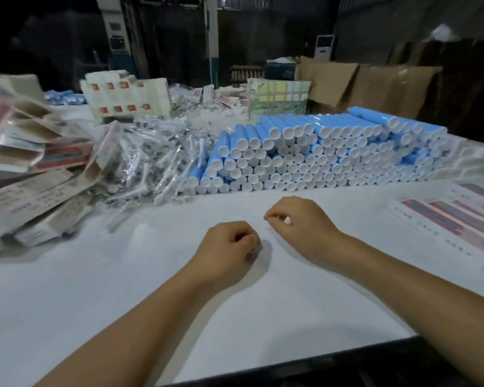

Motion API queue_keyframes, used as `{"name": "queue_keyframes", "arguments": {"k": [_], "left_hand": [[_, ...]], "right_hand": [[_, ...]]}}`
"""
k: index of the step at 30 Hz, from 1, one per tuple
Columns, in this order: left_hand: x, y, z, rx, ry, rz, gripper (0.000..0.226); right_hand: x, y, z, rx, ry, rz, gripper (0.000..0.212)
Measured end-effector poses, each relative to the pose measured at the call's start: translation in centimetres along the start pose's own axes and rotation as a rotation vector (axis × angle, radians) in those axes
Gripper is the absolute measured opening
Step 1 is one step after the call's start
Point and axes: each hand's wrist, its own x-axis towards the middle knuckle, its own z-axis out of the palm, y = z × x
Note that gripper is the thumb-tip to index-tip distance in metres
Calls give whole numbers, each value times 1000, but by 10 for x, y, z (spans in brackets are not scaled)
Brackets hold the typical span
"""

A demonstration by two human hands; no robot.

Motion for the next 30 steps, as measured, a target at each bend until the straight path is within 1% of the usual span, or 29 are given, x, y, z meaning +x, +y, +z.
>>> {"name": "queue_keyframes", "arguments": {"k": [3,6,9,13,15,16,19,21,23,26,27,28,30], "left_hand": [[1,-2,-1,18,-17,2,28],[3,-4,-1,-5,-32,9,21],[2,-3,1,52,-32,14,18],[-1,2,-7,-26,-81,-19,17],[1,8,-26,73,-100,6,14],[2,12,-39,138,-83,28,14],[4,17,-91,331,9,75,16],[2,13,-129,512,86,64,19],[4,2,-167,644,199,25,20],[14,-19,-216,810,422,-97,22],[18,-28,-227,875,467,-127,23],[24,-37,-236,944,482,-147,24],[33,-53,-244,1099,433,-198,29]], "right_hand": [[-4,-2,23,-59,-125,-83,16],[-9,2,31,-100,-129,-139,12],[-9,3,30,-106,-127,-140,11],[-10,2,29,-70,-143,-119,13],[-10,1,29,-60,-143,-107,16],[-11,1,29,-65,-139,-103,17],[-11,1,30,-83,-131,-84,17],[-12,1,31,-97,-121,-83,19],[-13,-1,31,-106,-109,-94,22],[-12,-2,32,-94,-102,-78,33],[-11,-2,32,-86,-98,-73,36],[-11,-1,32,-75,-90,-74,38],[-10,-1,32,-47,-72,-76,42]]}}
